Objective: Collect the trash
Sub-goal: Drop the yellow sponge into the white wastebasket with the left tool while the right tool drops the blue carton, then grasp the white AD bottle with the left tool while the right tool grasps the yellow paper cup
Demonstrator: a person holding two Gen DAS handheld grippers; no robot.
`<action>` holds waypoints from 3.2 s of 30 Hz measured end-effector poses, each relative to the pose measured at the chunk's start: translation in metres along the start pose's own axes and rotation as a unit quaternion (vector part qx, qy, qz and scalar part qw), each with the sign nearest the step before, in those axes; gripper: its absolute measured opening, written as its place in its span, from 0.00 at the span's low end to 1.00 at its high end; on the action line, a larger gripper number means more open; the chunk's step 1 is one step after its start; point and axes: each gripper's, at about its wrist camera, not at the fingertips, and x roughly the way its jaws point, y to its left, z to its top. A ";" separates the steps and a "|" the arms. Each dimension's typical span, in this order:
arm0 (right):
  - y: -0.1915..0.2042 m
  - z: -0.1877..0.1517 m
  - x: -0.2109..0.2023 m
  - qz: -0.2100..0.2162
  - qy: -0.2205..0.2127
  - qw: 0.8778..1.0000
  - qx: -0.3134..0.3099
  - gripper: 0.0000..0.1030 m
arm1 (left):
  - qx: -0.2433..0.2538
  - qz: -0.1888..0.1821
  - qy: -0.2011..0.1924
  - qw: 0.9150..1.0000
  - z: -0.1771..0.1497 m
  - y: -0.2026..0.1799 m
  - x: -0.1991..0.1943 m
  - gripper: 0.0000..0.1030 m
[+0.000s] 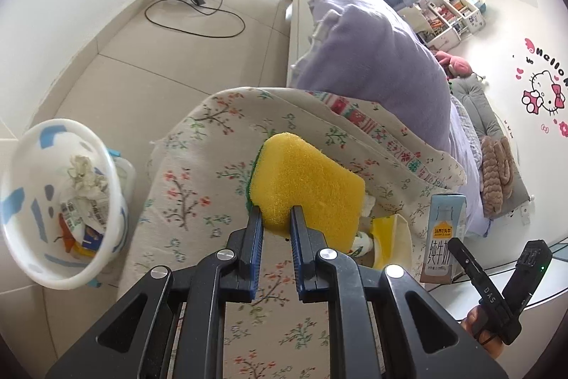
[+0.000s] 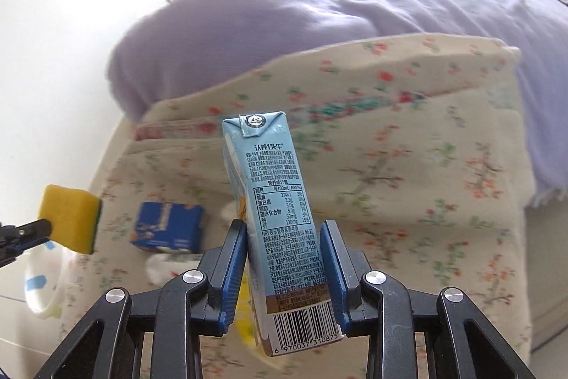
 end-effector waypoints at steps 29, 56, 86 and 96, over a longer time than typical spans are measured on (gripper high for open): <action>0.185 -0.056 0.081 0.136 0.095 0.981 -0.097 0.36 | -0.107 0.085 0.001 0.991 0.002 0.170 -0.056 0.16; 0.344 -0.073 0.139 0.256 0.137 0.944 -0.155 0.39 | -0.157 0.102 0.020 0.982 0.009 0.210 -0.070 0.31; 0.172 -0.026 0.047 0.165 0.086 0.976 -0.108 0.50 | -0.079 0.081 0.059 0.992 0.012 0.121 -0.024 0.31; 0.058 -0.006 0.024 0.091 0.060 0.993 -0.041 0.57 | 0.012 0.072 0.086 0.994 -0.002 0.031 0.029 0.47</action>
